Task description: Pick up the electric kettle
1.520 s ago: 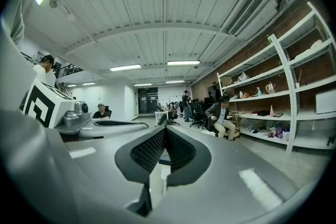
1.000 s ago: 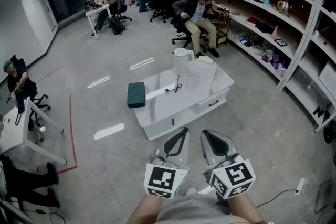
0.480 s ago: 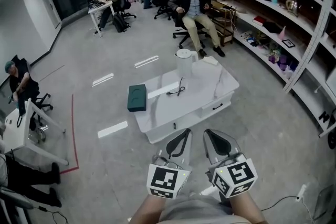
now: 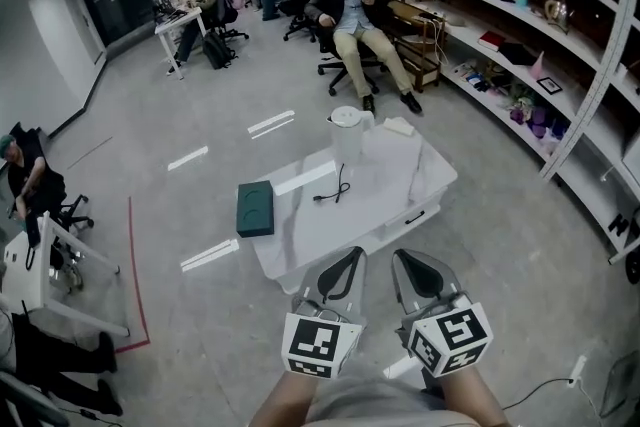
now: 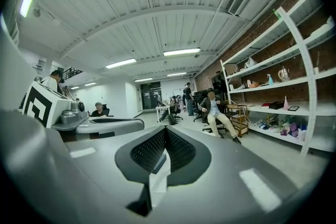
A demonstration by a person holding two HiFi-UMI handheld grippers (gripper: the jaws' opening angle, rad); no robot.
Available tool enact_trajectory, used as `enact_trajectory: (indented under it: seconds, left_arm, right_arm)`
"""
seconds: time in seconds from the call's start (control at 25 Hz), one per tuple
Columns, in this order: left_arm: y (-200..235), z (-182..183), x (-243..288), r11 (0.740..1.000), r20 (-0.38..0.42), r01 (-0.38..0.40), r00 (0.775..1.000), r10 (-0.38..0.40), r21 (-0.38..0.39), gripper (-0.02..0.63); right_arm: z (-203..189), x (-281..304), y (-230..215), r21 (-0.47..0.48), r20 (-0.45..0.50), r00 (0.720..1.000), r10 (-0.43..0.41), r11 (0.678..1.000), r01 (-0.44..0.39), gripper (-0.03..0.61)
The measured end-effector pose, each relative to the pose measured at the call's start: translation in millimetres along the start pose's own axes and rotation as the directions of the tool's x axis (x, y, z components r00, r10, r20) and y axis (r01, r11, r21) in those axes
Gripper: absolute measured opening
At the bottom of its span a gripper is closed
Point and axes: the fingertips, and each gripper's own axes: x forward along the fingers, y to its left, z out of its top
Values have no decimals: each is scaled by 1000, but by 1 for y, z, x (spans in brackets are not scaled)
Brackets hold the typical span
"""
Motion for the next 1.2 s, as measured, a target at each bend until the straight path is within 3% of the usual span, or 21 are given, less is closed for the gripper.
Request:
enact_trajectory:
  seconds: [0.68, 1.2]
  left_arm:
    - [138, 3, 124, 999, -4, 53, 999, -53, 4, 0]
    - [187, -8, 186, 999, -11, 31, 999, -32, -44, 0]
  right_arm:
    - [35, 170, -50, 8, 24, 997, -69, 998, 69, 20]
    - [46, 228, -99, -8, 36, 996, -81, 997, 81, 20]
